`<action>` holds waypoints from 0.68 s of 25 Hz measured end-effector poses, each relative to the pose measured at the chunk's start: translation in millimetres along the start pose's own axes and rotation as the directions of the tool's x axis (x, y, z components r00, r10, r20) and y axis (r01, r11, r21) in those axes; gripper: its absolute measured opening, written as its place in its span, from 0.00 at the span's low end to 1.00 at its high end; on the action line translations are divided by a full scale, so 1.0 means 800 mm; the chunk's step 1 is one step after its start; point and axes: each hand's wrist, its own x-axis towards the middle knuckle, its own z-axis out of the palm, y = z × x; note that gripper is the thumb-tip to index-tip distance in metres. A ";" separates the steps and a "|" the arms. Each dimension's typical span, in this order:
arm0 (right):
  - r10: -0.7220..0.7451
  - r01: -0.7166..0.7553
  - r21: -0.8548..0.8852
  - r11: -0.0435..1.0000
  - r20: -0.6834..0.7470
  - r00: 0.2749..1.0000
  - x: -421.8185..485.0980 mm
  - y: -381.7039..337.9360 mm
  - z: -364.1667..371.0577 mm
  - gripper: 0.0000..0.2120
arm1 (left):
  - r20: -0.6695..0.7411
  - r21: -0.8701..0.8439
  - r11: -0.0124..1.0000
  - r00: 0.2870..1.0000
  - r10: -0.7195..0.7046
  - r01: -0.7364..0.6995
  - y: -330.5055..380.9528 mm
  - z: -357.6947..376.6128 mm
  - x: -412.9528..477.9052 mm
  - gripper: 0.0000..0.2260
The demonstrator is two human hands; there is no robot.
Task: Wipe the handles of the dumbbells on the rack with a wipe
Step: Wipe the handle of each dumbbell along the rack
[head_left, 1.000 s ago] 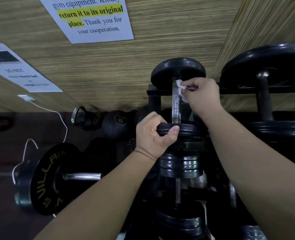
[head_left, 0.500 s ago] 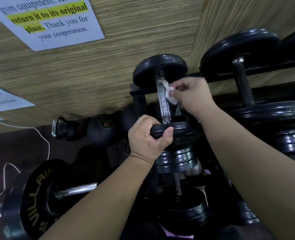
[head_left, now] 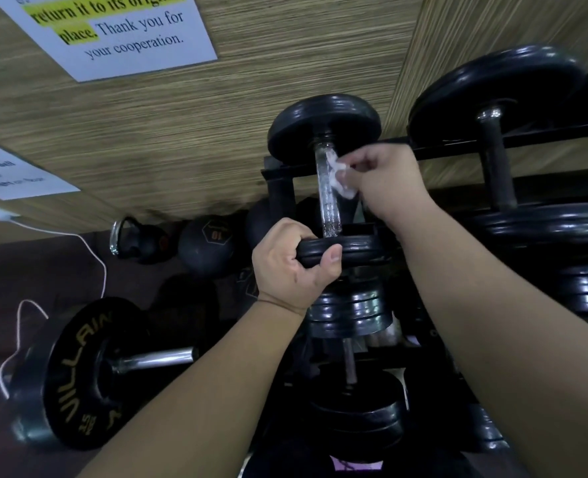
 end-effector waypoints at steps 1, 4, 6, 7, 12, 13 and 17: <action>-0.013 0.013 0.008 1.000 -0.047 0.999 0.011 -0.004 0.004 0.05 | 0.002 0.004 1.000 1.000 -0.001 0.001 0.001 0.000 0.000 0.34; -0.005 0.006 0.023 1.000 -0.047 0.999 0.017 0.001 0.006 0.06 | 0.006 0.011 1.000 1.000 -0.005 0.005 0.003 -0.002 0.001 0.34; 0.039 -0.042 0.029 0.999 0.081 0.996 -0.005 0.009 -0.003 0.07 | 0.004 0.015 1.000 1.000 -0.006 0.006 0.003 -0.002 0.001 0.35; 0.059 -0.061 0.011 0.998 0.144 0.988 -0.017 0.013 -0.009 0.07 | 0.005 0.018 1.000 1.000 -0.006 0.006 0.002 -0.002 0.001 0.35; 0.018 -0.020 0.025 0.999 0.074 0.997 -0.012 0.002 -0.005 0.05 | 0.012 0.027 0.999 1.000 -0.017 0.017 0.003 -0.003 0.001 0.35; 0.006 -0.007 0.048 0.999 0.018 1.000 -0.002 -0.004 0.000 0.04 | 0.012 0.029 0.999 1.000 -0.015 0.015 0.003 -0.003 0.001 0.35; 0.009 -0.008 0.049 0.999 -0.017 1.000 0.004 -0.013 0.007 0.05 | 0.002 0.043 0.999 1.000 -0.015 0.015 0.003 -0.001 0.000 0.35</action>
